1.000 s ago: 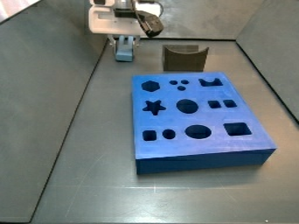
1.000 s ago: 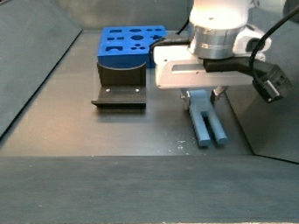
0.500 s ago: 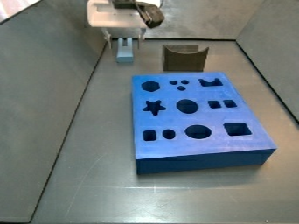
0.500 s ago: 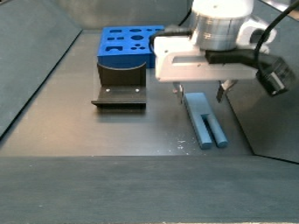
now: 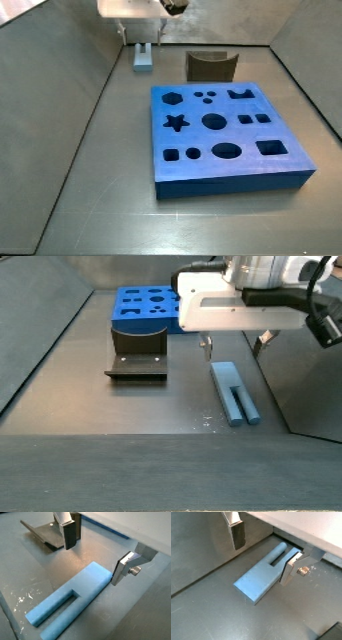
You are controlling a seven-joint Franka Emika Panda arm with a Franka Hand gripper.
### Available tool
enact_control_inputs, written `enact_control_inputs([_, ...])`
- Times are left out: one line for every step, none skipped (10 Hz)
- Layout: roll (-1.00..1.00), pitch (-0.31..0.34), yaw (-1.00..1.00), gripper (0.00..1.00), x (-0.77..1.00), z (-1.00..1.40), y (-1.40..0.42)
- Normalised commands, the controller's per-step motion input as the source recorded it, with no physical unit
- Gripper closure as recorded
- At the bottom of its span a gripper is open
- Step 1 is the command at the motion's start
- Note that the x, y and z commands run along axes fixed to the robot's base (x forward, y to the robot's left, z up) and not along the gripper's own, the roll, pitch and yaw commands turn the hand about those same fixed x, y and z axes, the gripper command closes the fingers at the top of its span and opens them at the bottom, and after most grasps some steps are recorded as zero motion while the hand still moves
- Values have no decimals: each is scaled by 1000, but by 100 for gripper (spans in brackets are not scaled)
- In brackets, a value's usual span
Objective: Pick up the square-circle object. Move up. Rotate the square-circle object. Place the square-circle object on the fixture. Regrasp the square-circle object. Move to above the board. Insert the square-circle object.
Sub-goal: Rotate the square-circle object.
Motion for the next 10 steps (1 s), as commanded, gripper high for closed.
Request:
enact_control_inputs([145, 149, 12, 0, -24, 979, -5])
enact_control_inputs([0, 0, 1000, 0, 0, 0, 0])
enact_control_inputs([-1, 0, 1000, 0, -9, -107, 1])
enact_control_inputs([1, 2, 1000, 0, -26, -201, 4])
enact_control_inputs([2, 3, 1000, 0, 13, -239, 6])
enact_control_inputs([1, 2, 1000, 0, 34, -182, 1])
enact_control_inputs([-1, 2, 1000, 0, 29, -124, -2])
enact_control_inputs([-2, 3, 1000, 0, 25, -87, 3])
enact_control_inputs([-3, 3, 1000, 0, 23, -68, -1])
enact_control_inputs([-3, 3, 1000, 0, 24, -66, -1])
